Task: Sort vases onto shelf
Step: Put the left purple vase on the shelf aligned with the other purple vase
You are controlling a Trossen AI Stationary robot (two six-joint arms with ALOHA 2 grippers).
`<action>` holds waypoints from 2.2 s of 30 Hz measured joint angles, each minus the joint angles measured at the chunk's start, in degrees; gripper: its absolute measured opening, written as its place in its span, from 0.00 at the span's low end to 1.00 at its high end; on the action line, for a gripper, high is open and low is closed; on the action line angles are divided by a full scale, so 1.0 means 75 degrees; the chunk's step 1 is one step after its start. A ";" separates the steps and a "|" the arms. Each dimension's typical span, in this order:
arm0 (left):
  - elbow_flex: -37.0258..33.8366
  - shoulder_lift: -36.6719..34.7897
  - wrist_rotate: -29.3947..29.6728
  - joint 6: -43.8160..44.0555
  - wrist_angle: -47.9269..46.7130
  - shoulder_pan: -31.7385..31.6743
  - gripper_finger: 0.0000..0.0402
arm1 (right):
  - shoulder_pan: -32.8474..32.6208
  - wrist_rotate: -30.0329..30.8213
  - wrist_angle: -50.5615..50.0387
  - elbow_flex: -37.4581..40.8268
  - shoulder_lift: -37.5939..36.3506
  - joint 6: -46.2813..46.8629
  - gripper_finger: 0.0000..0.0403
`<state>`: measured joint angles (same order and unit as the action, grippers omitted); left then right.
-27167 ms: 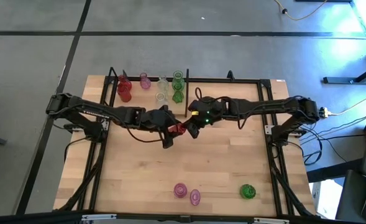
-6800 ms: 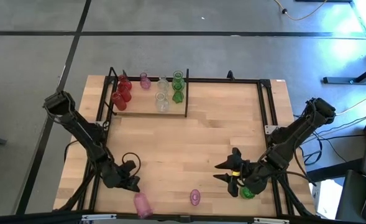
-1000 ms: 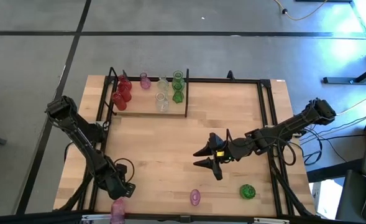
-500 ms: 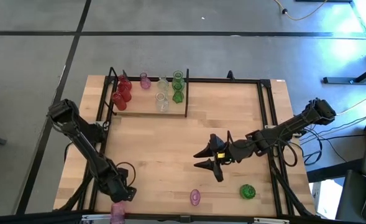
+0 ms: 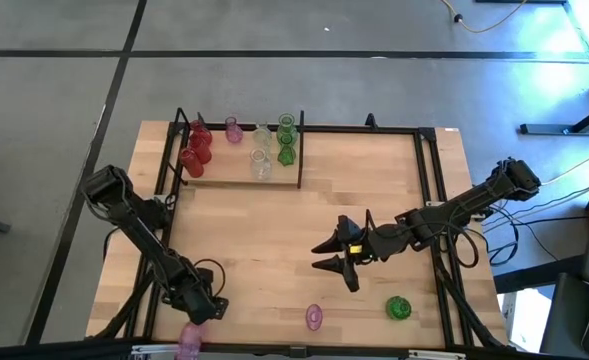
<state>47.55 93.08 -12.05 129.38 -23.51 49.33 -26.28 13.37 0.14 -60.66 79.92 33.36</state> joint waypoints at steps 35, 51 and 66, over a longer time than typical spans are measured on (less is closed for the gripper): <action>0.0000 -0.0006 -0.0221 0.0070 0.0073 0.0243 0.47 | 0.0000 0.0067 -0.0035 0.0000 0.0000 -0.0032 0.42; 0.0000 -0.0012 -0.0090 0.0070 0.0070 0.0241 0.33 | 0.0000 0.0070 -0.0035 0.0000 0.0000 -0.0038 0.42; 0.0000 -0.0066 0.0312 -0.0053 -0.0028 0.0246 0.31 | 0.0000 0.0073 -0.0033 0.0000 0.0000 -0.0038 0.42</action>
<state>47.55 92.58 -9.71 128.98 -23.72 51.17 -26.28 13.91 -0.11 -60.66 79.92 33.08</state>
